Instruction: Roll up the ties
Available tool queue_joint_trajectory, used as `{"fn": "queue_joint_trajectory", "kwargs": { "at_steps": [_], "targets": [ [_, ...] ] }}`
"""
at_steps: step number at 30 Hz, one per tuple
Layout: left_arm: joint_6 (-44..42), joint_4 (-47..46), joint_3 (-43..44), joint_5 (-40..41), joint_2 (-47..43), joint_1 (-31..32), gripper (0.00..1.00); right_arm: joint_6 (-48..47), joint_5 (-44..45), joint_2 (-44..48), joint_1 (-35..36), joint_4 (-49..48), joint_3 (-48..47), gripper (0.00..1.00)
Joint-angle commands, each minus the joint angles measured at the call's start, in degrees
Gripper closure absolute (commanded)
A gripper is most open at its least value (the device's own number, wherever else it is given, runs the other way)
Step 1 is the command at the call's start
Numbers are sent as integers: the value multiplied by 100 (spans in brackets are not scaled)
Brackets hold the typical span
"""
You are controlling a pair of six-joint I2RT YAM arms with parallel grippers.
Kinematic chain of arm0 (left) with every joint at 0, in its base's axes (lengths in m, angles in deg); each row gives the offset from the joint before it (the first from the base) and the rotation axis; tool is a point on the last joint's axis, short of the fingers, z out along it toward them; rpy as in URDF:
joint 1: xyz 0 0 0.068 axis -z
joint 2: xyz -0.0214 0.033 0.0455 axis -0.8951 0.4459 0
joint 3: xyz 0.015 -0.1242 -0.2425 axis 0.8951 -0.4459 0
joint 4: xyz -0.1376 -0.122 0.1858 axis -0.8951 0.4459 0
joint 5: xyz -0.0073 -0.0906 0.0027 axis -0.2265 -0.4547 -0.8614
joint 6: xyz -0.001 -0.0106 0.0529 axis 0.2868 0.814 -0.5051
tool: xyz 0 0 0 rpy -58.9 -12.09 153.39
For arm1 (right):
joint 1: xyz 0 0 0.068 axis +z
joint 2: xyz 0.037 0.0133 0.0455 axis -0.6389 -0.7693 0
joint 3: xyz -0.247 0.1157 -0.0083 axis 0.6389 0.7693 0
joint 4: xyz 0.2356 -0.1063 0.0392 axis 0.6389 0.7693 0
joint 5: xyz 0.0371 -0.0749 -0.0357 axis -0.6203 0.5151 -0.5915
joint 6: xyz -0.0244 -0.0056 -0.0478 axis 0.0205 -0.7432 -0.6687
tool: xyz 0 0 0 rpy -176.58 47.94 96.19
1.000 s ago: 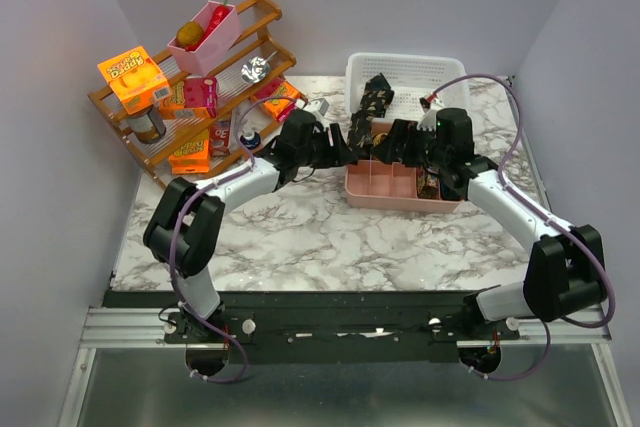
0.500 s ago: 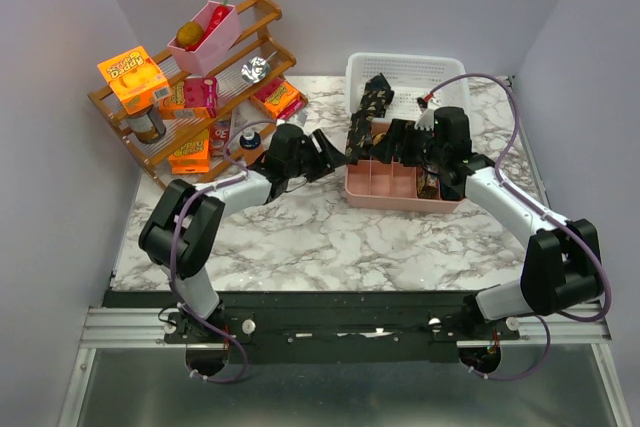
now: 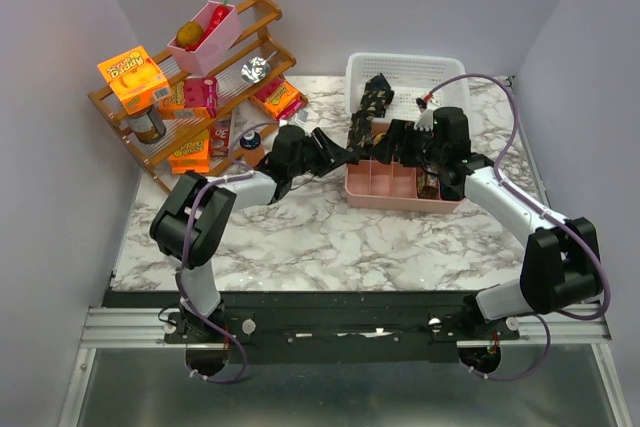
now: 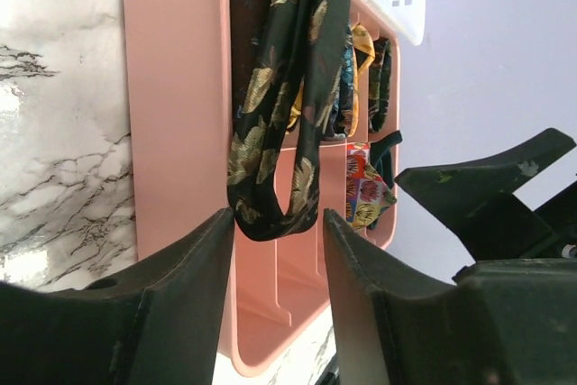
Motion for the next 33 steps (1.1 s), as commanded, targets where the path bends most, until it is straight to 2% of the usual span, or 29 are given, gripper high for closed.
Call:
{"fn": "queue_joint_trajectory", "kwargs": {
  "at_steps": [1,5,8,9,13,22,27,33],
  "targets": [
    [40,-292,96,76,227,8,51,-8,-108,-108,35,-55,-165,0],
    [-12,-520,88,102,254,8,60,0,-117,-135,35,-55,-174,0],
    [-74,-626,53,137,192,-9,77,18,-117,-144,35,-55,-182,0],
    [-109,-644,35,146,131,-27,85,18,-135,-152,35,-63,-182,0],
    [-241,-732,-53,120,-28,-106,98,79,-205,-205,35,-107,-191,0],
    [-513,-758,-395,-205,-519,-220,100,772,-661,-591,26,-213,-594,0],
    [-654,-767,-650,-372,-923,-291,100,1476,-1223,-1039,26,-1012,-692,1],
    [-725,-969,-993,-530,-1442,-308,100,2162,-1585,-1602,122,-1478,-999,18]
  ]
}}
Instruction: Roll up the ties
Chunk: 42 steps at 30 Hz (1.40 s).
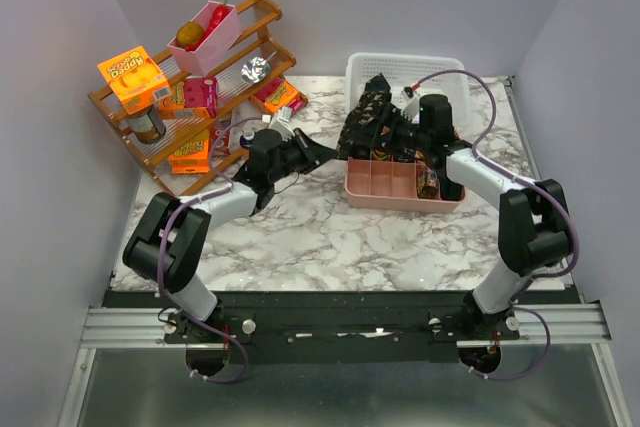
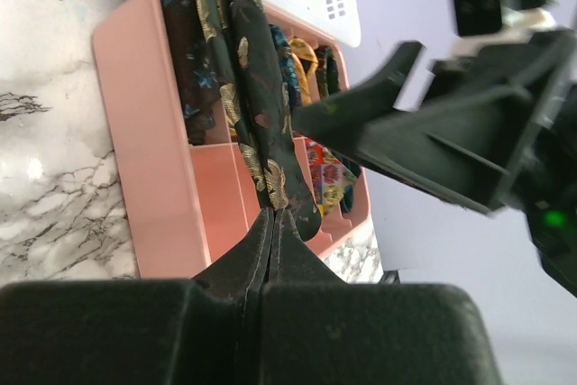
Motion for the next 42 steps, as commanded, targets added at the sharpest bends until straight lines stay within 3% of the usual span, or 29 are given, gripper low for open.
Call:
{"fn": "queue_joint_trajectory", "kwargs": {
  "at_steps": [1,9,17,33,42],
  "targets": [
    [-213,-290,-235,-259,-514,-24,100,630,-444,-407,133,-395,-361,22],
    [-503,-87,-384,-330,-1006,-24,100,1166,-619,-776,221,-1018,-502,23],
    [-521,-114,-586,-462,-1173,-24,100,2089,-1094,-1356,379,-2134,-651,36],
    [-855,211,-657,-181,-1586,-33,100,2336,-1314,-1340,511,-2143,-503,30],
    [-803,-25,-727,-347,-1648,-33,100,2740,-1499,-1480,511,-2714,-397,25]
  ]
}}
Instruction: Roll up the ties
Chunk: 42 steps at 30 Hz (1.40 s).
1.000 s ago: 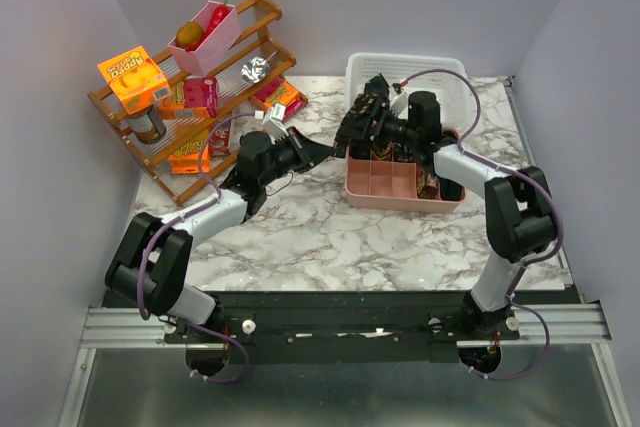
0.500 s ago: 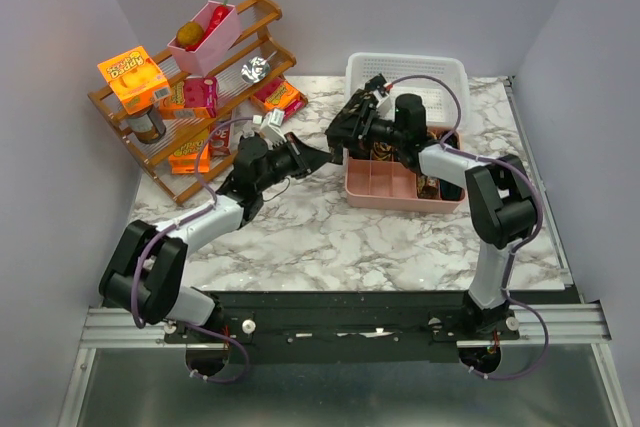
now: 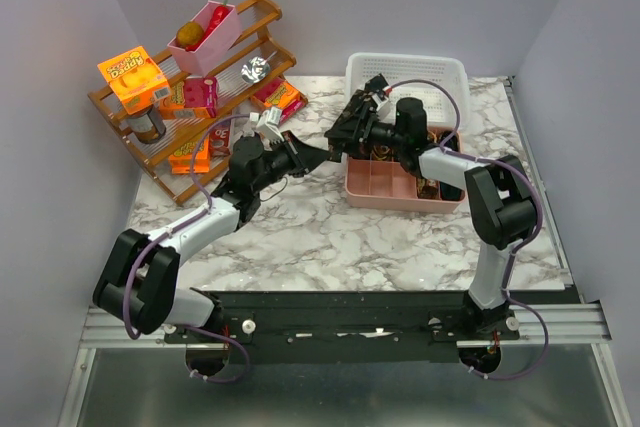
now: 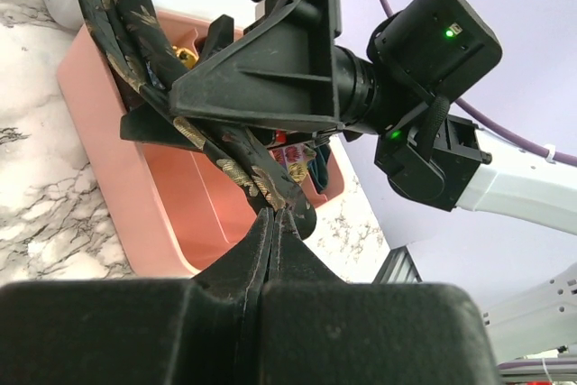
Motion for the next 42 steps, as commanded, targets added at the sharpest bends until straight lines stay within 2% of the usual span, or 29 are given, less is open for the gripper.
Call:
{"fn": "queue_joint_trajectory", "kwargs": {
  "at_steps": [1,6,7,10,12,15,18,19,23,30,36,42],
  "targets": [
    [-29,-168,-106,-113,-127,-18,100,333,-277,-9,31,-637,36,26],
    [33,-255,-186,-157,-74,-18,100,878,-329,-158,31,-1551,132,34],
    [33,-265,-212,-149,-83,-18,100,940,-347,-176,22,-1657,150,49],
    [15,-238,-300,-53,-162,-18,100,1028,-312,-176,31,-1799,194,80],
    [7,-247,-388,-17,-232,-35,100,1019,-295,-176,31,-1773,212,80],
    [24,-291,-449,18,-381,-70,100,1159,-338,-220,31,-2131,308,74],
    [85,-335,-484,27,-496,-123,100,1449,-409,-290,31,-2817,519,51],
    [138,-387,-493,1,-513,-140,100,1511,-417,-307,31,-2975,571,34],
    [331,-747,-563,-227,-443,-185,100,1809,-391,-369,31,-3739,765,9],
    [648,-1494,-748,-492,-320,-193,100,2206,-470,-510,31,-4251,739,7],
    [683,-1495,-704,-456,-434,-202,100,2118,-444,-334,74,-4295,1116,7],
    [736,-1547,-616,-509,-522,-202,100,2320,-330,-334,215,-4804,1363,6]
  ]
}}
